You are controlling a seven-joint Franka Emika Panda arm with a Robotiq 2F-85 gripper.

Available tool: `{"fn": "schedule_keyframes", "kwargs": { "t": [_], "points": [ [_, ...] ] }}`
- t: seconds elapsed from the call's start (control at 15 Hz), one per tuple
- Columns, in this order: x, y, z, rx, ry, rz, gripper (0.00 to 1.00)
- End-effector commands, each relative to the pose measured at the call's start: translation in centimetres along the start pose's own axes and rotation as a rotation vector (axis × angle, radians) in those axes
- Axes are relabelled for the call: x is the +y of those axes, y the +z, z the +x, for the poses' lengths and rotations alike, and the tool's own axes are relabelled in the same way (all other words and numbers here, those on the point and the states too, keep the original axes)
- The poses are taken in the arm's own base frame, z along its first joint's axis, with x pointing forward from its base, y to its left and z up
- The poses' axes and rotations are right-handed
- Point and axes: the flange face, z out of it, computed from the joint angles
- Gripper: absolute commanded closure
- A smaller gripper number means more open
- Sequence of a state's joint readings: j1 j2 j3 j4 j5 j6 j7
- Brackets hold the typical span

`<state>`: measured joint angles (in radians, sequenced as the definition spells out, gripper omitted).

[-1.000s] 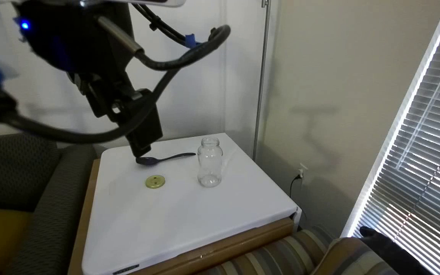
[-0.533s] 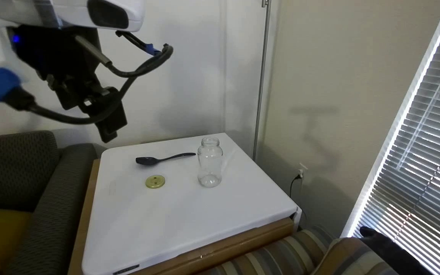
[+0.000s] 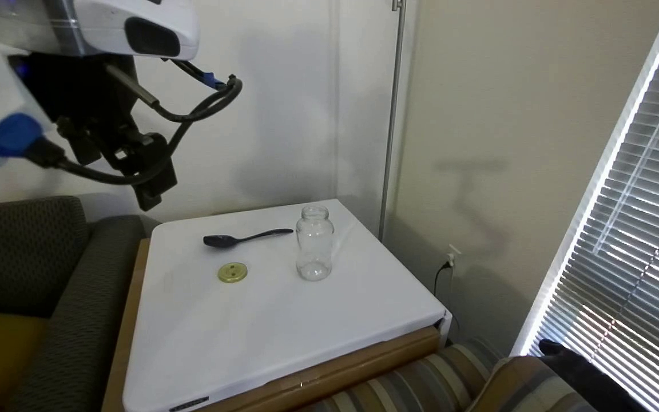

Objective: Pick the big spoon and put it in the glass jar

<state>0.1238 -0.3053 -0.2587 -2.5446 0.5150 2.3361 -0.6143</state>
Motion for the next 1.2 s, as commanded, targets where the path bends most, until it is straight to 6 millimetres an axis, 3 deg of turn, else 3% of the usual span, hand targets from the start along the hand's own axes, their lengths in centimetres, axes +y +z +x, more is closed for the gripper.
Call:
{"fn": "schedule_keyframes", "kwargs": {
  "t": [0.0,0.13,0.4,0.67,0.73,0.87,1.13],
  "points": [
    [-0.3,1.6,1.1,-0.031,-0.024,-0.030,0.00],
    [-1.4,3.5,2.1,-0.050,-0.061,-0.050,0.00],
    [-3.5,9.0,6.7,-0.119,-0.150,-0.062,0.00],
    [-2.8,14.1,11.5,-0.184,-0.202,-0.045,0.00],
    [-4.7,11.9,8.9,-0.151,-0.174,-0.054,0.00],
    [-4.5,13.5,9.6,-0.167,-0.174,-0.051,0.00],
    [-5.1,12.8,9.4,-0.160,-0.184,-0.044,0.00]
  ]
}}
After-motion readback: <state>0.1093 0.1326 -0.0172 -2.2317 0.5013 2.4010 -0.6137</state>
